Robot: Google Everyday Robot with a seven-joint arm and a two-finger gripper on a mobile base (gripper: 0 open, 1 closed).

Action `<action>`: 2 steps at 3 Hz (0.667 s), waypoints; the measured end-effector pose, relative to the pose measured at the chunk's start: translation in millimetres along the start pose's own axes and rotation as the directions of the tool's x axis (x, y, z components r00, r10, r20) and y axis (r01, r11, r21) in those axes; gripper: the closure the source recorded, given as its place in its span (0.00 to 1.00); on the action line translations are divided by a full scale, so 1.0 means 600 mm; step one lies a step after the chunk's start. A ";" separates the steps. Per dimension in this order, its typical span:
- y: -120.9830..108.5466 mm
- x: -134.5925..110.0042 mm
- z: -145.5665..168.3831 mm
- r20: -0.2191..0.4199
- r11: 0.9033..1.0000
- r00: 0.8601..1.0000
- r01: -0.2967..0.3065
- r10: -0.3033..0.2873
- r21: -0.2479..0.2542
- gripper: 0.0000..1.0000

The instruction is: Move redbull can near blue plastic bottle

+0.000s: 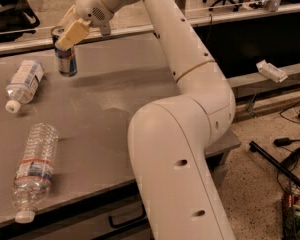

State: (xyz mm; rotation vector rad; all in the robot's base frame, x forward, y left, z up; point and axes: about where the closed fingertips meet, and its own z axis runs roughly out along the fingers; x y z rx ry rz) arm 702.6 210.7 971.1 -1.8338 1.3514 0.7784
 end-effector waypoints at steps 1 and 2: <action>-0.010 0.004 0.015 -0.034 0.998 0.998 -0.047 0.049 0.046 1.00; 0.003 0.003 0.035 -0.020 0.996 0.996 -0.081 0.082 0.042 1.00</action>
Offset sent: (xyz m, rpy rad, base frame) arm -0.0302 0.0195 -0.0254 0.0059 0.0740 -0.1052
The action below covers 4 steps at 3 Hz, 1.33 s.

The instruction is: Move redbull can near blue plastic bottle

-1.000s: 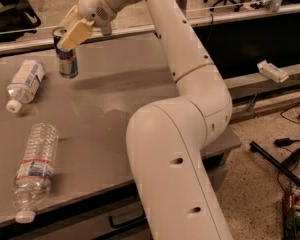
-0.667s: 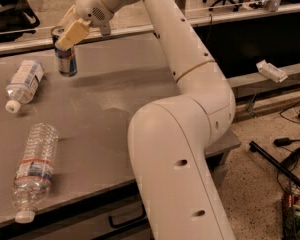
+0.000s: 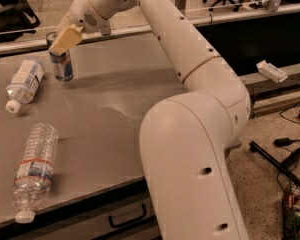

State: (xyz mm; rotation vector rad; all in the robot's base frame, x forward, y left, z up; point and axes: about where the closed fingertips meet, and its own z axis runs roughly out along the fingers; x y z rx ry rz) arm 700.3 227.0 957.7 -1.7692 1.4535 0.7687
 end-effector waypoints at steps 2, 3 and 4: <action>0.042 -0.014 0.046 0.060 0.996 0.998 0.004 0.001 -0.089 0.82; 0.058 -0.016 0.066 0.065 0.991 0.998 0.013 -0.004 -0.134 0.59; 0.070 -0.019 0.082 0.063 0.985 0.998 0.021 -0.010 -0.170 0.36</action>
Offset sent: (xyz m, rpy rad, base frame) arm -0.0444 0.0330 -0.0155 0.0484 0.0786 0.1413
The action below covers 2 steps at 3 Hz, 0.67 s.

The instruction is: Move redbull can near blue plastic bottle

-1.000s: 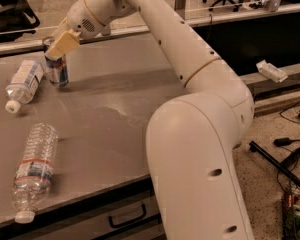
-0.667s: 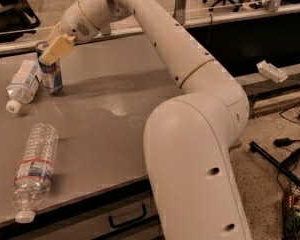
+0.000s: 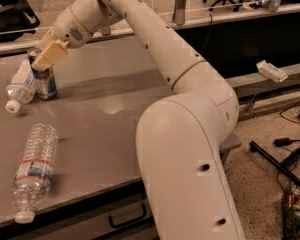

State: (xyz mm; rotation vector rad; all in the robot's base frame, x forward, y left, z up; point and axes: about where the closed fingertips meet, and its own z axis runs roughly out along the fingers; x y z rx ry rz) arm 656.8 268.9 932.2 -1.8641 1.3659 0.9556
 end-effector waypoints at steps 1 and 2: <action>0.006 -0.001 0.012 -0.015 1.000 1.000 0.007 -0.007 -0.026 0.13; 0.010 -0.003 0.017 -0.021 0.999 1.000 0.016 -0.017 -0.045 0.00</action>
Offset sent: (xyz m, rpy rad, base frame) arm -0.0075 0.0037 0.0009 -0.0372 -0.0040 0.0618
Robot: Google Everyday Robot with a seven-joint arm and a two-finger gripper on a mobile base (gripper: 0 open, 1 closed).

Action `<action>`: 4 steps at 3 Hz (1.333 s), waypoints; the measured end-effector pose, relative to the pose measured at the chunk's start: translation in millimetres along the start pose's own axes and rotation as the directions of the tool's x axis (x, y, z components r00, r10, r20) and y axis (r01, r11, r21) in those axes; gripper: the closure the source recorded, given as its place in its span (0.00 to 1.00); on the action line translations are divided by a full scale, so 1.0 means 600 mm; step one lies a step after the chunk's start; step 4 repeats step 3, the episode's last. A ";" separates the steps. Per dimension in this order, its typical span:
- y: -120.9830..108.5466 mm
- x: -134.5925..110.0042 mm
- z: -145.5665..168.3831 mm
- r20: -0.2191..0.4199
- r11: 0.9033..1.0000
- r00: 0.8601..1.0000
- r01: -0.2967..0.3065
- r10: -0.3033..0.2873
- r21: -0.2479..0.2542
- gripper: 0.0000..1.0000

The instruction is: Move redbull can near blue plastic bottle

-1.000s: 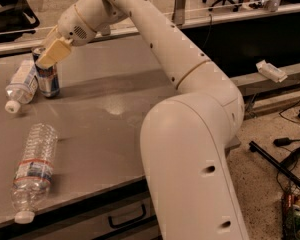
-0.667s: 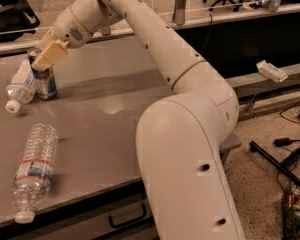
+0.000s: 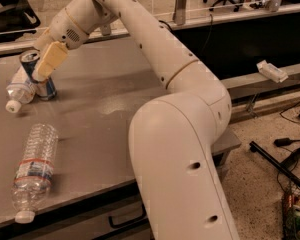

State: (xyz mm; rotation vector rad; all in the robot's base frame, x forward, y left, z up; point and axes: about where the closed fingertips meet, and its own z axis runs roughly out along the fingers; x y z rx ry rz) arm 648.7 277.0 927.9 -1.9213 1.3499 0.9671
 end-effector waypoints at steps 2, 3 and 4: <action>-0.008 0.060 -0.094 0.006 0.991 0.993 0.120 -0.121 0.066 0.00; -0.003 0.064 -0.095 -0.001 0.991 0.993 0.119 -0.119 0.053 0.00; -0.003 0.064 -0.095 -0.001 0.991 0.993 0.119 -0.119 0.053 0.00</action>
Offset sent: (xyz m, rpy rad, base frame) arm 0.0299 -0.0933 0.0185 0.1298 -0.2534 -0.0048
